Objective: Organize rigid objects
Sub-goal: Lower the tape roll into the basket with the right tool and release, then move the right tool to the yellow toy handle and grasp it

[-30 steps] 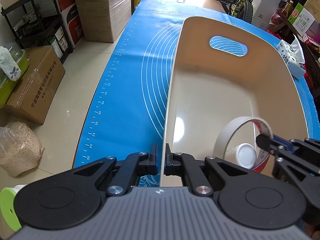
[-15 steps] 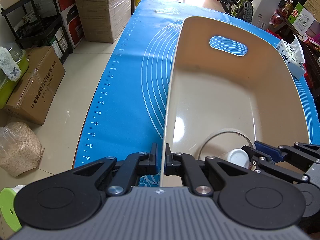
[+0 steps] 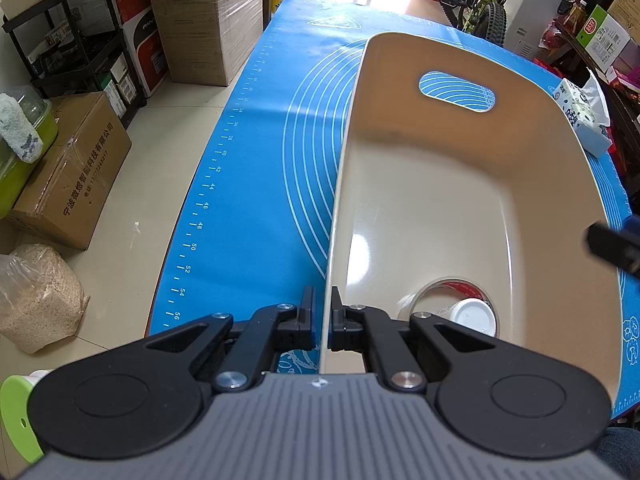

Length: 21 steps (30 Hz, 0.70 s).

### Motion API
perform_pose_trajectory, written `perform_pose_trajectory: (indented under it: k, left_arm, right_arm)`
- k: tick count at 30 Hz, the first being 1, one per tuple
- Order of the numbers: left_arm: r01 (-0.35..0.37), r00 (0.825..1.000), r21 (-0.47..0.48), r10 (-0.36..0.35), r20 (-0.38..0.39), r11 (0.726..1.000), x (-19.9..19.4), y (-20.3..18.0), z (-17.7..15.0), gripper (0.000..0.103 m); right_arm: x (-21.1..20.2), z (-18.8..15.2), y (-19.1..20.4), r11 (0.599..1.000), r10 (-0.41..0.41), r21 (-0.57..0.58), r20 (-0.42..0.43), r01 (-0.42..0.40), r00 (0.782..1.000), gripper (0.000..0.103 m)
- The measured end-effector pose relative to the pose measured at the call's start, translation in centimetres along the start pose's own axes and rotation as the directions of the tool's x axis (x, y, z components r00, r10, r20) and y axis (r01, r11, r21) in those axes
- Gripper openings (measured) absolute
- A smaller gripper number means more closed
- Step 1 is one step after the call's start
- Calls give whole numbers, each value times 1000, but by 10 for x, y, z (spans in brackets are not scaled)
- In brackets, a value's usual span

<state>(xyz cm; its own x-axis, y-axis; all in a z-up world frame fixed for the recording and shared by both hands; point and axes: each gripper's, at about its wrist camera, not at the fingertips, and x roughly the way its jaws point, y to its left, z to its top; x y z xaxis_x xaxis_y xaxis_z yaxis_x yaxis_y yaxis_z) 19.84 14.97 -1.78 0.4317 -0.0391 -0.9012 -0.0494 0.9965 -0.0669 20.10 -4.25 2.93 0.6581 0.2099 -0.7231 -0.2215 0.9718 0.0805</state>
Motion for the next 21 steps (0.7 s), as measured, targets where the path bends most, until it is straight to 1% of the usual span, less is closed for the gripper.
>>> perform_pose_trajectory:
  k: [6, 7, 9, 15, 18, 21]
  left_arm:
    - [1, 1000, -1, -1, 0, 1000, 0, 1, 0, 8]
    - [1, 1000, -1, -1, 0, 1000, 0, 1, 0, 8]
    - [0, 1000, 0, 0, 0, 1000, 0, 1, 0, 8]
    - [0, 1000, -1, 0, 0, 1000, 0, 1, 0, 8]
    - [1, 1000, -1, -1, 0, 1000, 0, 1, 0, 8]
    - [0, 1000, 0, 0, 0, 1000, 0, 1, 0, 8]
  right_arm:
    - [-12, 3, -41, 996, -55, 73, 55, 51, 997, 81]
    - [-14, 2, -48, 995, -71, 80, 62, 66, 996, 84]
    - [-17, -2, -64, 990, -113, 95, 65, 106, 991, 85]
    - [-15, -23, -113, 961, -228, 162, 11, 224, 974, 86]
    - [-10, -36, -131, 947, -279, 158, -22, 279, 960, 86]
    - [-3, -47, -144, 936, -308, 156, -65, 315, 949, 86]
